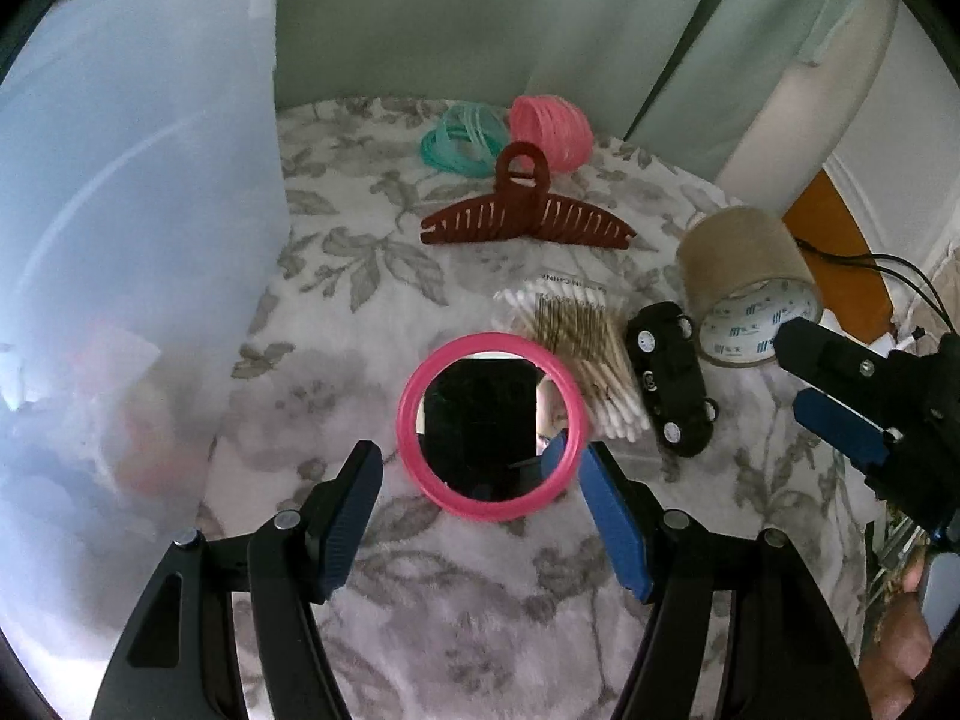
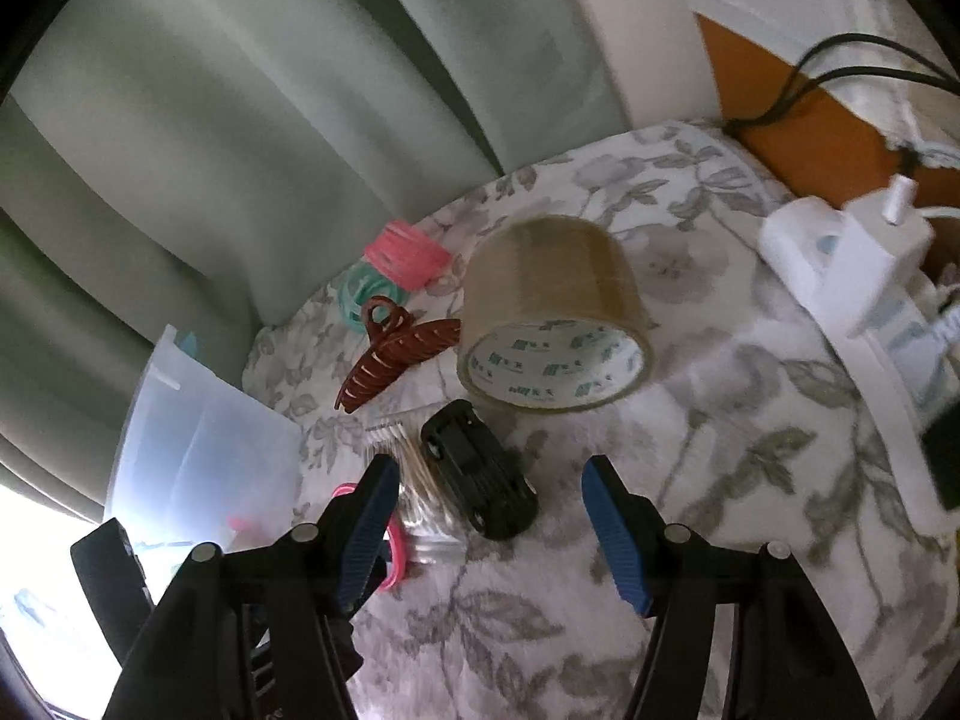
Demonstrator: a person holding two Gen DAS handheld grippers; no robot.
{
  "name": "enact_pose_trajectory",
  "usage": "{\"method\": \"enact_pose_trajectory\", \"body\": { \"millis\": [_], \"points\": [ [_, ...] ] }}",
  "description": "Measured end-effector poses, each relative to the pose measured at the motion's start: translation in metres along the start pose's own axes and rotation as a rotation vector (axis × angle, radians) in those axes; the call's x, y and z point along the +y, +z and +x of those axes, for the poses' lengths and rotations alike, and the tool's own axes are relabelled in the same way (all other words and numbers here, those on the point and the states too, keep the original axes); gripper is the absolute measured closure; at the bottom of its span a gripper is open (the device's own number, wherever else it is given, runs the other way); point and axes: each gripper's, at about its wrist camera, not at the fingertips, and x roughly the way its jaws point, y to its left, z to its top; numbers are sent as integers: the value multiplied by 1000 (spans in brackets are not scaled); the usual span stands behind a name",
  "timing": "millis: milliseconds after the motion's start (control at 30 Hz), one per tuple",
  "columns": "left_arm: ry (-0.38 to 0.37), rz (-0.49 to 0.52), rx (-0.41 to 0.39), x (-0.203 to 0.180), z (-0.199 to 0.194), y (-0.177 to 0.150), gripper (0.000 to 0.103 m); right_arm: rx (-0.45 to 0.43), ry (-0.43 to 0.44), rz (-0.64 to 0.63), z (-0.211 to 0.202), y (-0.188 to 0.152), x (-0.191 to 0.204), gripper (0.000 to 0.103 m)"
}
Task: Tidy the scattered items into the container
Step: 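Grasp the pink round mirror with the left gripper while the right gripper grasps the brown tape roll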
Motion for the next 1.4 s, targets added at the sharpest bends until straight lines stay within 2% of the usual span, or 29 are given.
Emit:
{"method": "enact_pose_trajectory", "body": {
  "millis": [133, 333, 533, 600, 733, 933, 1067, 1300, 1400],
  "points": [
    [-28, 7, 14, -1, 7, 1, 34, 17, 1, -13, 15, 3, 3, 36],
    [-26, 17, 18, 1, 13, 3, 32, 28, -2, -19, 29, 8, 3, 36],
    [11, 30, 19, 4, 12, 8, 32, 30, -2, -27, 40, 14, 5, 36],
    [38, 44, 2, 4, 8, 10, 32, 26, -3, -27, 42, 17, 6, 36],
    [45, 69, -18, 5, 9, 15, 32, 17, -6, -24, 48, 23, 6, 36],
    [27, 40, -1, 13, 19, 18, 31, 18, -5, -31, 55, 27, 7, 36],
    [10, -9, 12, 20, 26, 17, 24, 19, -5, -29, 60, 29, 8, 36],
    [-8, -18, -8, 20, 25, 17, 24, -12, -8, -20, 61, 36, 8, 36],
    [-29, -27, -14, 21, 25, 17, 27, -24, -7, -16, 59, 38, 8, 38]
  ]
}}
